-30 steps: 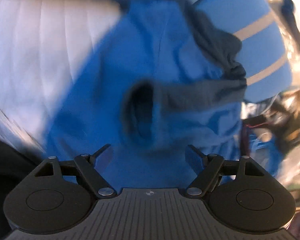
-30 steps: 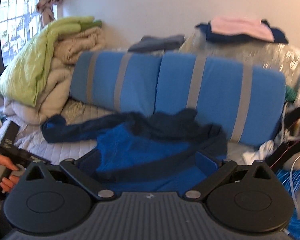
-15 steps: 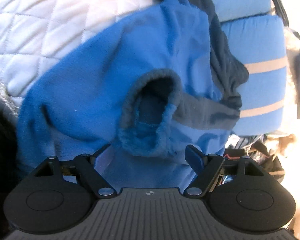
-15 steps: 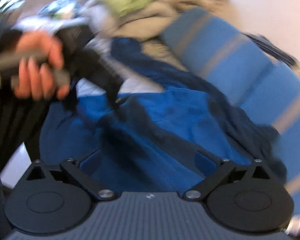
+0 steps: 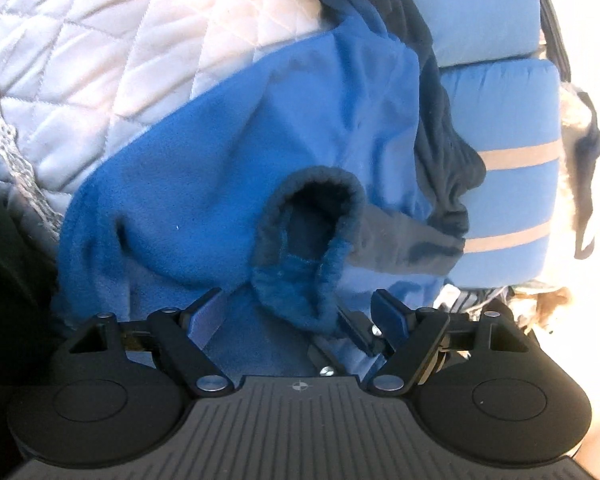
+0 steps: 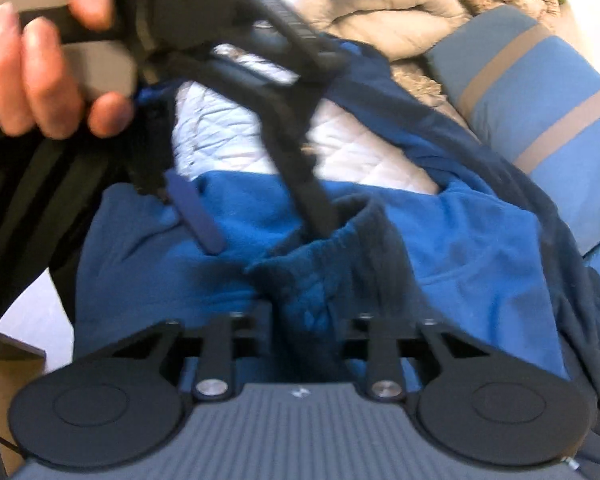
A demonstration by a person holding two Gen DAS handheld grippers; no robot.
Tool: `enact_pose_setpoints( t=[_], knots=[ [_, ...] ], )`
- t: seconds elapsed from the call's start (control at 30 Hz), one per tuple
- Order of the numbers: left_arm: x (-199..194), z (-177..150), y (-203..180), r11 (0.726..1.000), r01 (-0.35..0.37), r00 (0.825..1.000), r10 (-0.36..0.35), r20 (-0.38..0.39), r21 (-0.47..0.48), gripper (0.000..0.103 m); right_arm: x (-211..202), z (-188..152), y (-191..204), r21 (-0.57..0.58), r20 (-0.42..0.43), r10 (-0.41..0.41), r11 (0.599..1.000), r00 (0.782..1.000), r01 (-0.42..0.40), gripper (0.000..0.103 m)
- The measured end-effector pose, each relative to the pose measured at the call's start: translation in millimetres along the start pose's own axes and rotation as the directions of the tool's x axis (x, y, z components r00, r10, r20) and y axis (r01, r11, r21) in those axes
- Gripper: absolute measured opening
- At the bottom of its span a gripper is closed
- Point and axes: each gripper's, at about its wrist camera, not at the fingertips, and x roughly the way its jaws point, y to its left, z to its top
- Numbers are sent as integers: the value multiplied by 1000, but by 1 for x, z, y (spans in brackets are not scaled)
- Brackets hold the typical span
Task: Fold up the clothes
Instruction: 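Grasp the dark ribbed sleeve cuff with the left gripper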
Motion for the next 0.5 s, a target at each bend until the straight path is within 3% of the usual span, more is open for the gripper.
enact_pose_setpoints(
  t=[0.1, 0.37, 0.43, 0.5],
  knots=[
    [7, -4, 0, 1000, 8, 1000, -8, -15, -2, 77, -6, -5, 16, -26, 3, -67, 997, 998, 68, 15],
    [28, -6, -6, 996, 62, 997, -65, -32, -66, 76, -18, -19, 64, -54, -9, -267, 962, 964, 266, 13],
    [27, -5, -8, 994, 67, 998, -68, -7, -80, 70, -14, -20, 77, -92, -9, -323, 943, 946, 321, 12],
    [27, -2, -9, 995, 59, 998, -59, 1, -78, 52, -10, -23, 87, -134, -5, -371, 921, 929, 367, 12]
  ],
)
